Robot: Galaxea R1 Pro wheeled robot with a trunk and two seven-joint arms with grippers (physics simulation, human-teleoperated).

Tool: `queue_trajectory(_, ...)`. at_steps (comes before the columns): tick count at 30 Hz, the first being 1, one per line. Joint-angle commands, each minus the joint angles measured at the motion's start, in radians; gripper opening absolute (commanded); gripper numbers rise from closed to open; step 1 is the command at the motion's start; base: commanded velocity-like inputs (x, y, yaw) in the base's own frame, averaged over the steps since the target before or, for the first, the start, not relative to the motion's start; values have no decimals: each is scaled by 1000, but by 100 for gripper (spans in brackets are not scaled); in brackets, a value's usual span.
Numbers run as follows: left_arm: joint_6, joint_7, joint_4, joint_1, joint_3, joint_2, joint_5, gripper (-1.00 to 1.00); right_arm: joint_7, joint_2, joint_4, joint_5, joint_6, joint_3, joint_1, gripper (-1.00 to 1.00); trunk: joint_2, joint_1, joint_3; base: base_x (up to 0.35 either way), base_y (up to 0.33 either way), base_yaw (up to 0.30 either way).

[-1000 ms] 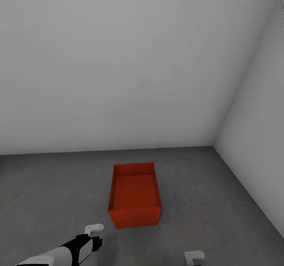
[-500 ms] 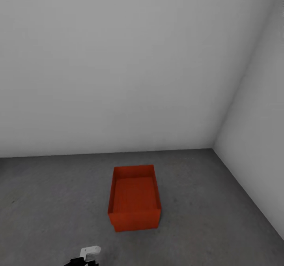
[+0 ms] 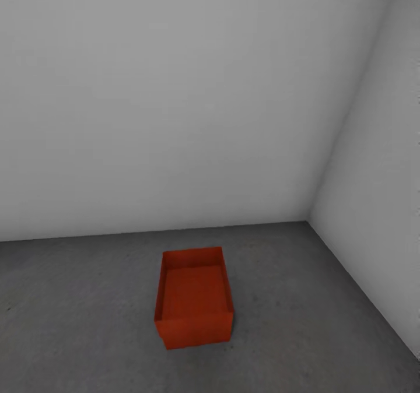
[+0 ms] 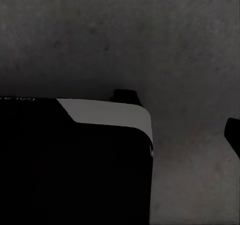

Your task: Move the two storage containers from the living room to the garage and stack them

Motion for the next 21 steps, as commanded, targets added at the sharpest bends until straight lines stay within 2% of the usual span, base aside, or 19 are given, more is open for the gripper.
queue_trajectory(1, -5, 2, -1, 6, 0, 0, 8, 100, -2, 1, 1, -9, -10, 9, 8, 100, -1, 0, 1, 0, 0, -115)
queue_trajectory(7, -41, 1, 0, 20, 0, 1, 8, 100, 5, -1, 1, -10, -28, 9, 23, 100, -1, 0, 10, 0, 0, -122)
queue_trajectory(14, -45, -1, 0, 23, 0, 1, 8, 100, 124, -9, 11, -11, -32, 6, 25, 100, -1, 0, 21, 0, 0, -140)
queue_trajectory(20, -49, -5, 0, 40, 0, 1, 6, 100, 162, -10, 12, -12, -32, 6, 25, 100, -1, 0, 29, 0, 0, -157)
queue_trajectory(21, -50, -6, 0, 48, 0, 2, 4, 100, 186, -10, 13, -13, -32, 6, 25, 100, -1, 0, 31, 0, 0, -166)
